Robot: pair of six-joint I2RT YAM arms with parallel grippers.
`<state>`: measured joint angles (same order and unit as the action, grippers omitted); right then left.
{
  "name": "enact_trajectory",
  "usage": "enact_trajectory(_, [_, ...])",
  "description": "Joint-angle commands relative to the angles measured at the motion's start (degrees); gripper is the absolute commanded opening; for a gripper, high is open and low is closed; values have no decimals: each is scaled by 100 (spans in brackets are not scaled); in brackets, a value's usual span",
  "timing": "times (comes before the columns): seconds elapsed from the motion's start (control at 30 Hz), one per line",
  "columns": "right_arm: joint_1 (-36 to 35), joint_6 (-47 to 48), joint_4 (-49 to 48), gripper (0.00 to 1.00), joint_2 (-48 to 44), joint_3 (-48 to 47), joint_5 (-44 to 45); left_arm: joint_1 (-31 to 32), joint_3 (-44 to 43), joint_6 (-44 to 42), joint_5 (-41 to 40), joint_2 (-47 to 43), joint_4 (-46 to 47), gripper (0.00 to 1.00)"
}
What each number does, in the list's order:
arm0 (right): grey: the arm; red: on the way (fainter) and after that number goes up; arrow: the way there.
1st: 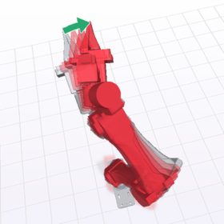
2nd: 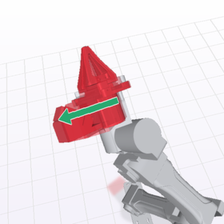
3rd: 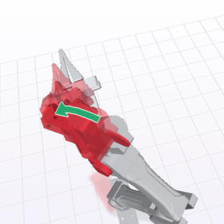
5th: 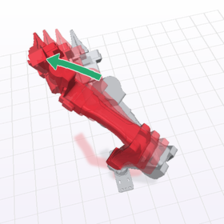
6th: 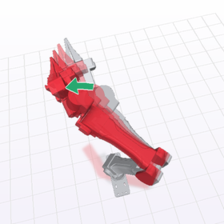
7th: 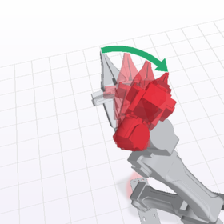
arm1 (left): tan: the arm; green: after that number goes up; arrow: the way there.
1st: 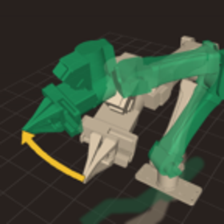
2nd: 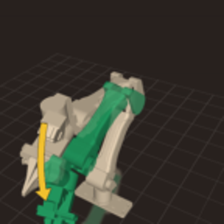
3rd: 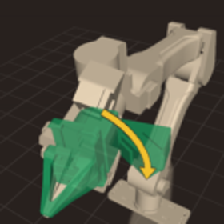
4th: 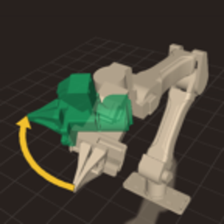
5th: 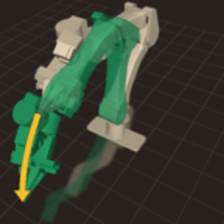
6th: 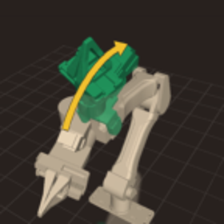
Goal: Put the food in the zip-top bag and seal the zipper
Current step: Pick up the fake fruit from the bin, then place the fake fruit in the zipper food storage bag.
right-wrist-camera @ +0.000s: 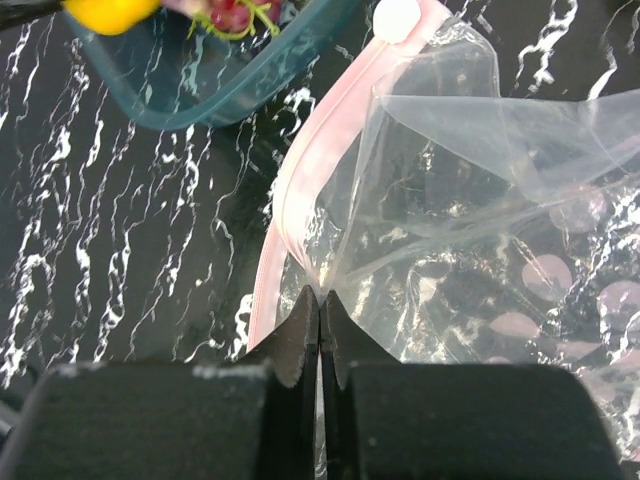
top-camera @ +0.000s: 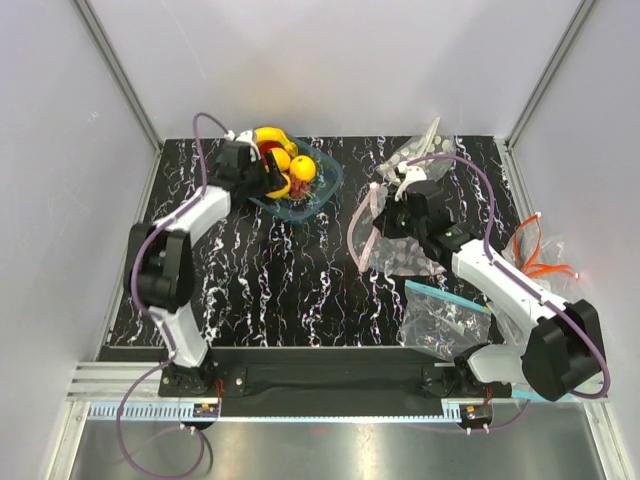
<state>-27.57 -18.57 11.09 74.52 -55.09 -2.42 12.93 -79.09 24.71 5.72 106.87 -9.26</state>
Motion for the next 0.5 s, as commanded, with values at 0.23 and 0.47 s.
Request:
enact_trajectory(0.23, [33, -270, 358, 0, -254, -362, -795, 420, 2309, 1361, 1986, -2599, 2489, 42])
enact_trajectory(0.47, [24, -533, 376, 0, -394, -415, -1068, 1773, 2863, 1572, 1670, -3032, 2824, 41])
